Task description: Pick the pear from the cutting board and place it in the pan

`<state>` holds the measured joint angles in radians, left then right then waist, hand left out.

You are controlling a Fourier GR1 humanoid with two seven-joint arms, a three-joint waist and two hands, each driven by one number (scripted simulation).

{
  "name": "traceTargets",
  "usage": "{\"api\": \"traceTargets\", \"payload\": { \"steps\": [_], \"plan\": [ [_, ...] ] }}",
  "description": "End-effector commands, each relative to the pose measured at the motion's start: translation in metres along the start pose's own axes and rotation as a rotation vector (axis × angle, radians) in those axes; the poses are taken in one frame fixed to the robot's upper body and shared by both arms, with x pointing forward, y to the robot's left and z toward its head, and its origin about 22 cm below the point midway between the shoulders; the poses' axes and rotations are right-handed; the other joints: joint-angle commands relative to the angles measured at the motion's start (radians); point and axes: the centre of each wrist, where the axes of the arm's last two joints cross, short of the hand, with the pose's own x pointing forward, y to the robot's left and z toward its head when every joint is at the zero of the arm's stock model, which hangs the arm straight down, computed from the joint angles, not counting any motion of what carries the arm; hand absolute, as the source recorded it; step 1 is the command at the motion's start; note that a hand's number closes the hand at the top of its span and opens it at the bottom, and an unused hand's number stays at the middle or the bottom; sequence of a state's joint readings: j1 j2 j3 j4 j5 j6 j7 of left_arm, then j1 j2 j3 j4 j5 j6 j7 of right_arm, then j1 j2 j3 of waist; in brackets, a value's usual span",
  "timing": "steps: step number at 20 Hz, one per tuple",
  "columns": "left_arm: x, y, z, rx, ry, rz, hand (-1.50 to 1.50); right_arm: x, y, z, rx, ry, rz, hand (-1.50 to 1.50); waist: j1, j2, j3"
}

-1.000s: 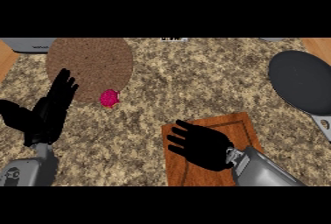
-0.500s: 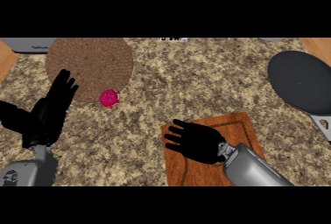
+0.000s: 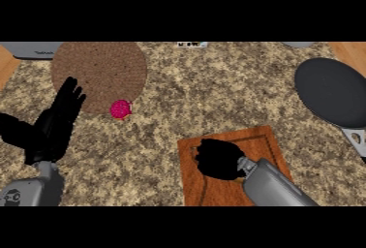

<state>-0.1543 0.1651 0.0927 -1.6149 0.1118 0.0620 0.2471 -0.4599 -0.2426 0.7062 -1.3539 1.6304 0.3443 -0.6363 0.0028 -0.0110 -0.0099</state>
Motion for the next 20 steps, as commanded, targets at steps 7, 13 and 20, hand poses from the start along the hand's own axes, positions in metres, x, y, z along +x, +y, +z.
{"api": "traceTargets", "payload": {
  "steps": [7, 13, 20],
  "plan": [
    [0.002, -0.004, 0.006, -0.01, 0.001, -0.002, 0.0, 0.0, 0.025, -0.013, -0.048, -0.072, -0.078, 1.5, 0.003, 0.012, 0.01],
    [0.002, 0.006, 0.001, 0.05, 0.003, -0.006, 0.0, -0.036, 0.039, 0.027, -0.133, 0.383, -0.471, 1.5, -0.058, 0.01, 0.012],
    [-0.007, 0.018, 0.008, 0.053, 0.024, -0.012, 0.0, -0.071, 0.039, 0.08, -0.324, 1.111, -0.764, 1.5, -0.056, 0.003, 0.01]
  ]
}}
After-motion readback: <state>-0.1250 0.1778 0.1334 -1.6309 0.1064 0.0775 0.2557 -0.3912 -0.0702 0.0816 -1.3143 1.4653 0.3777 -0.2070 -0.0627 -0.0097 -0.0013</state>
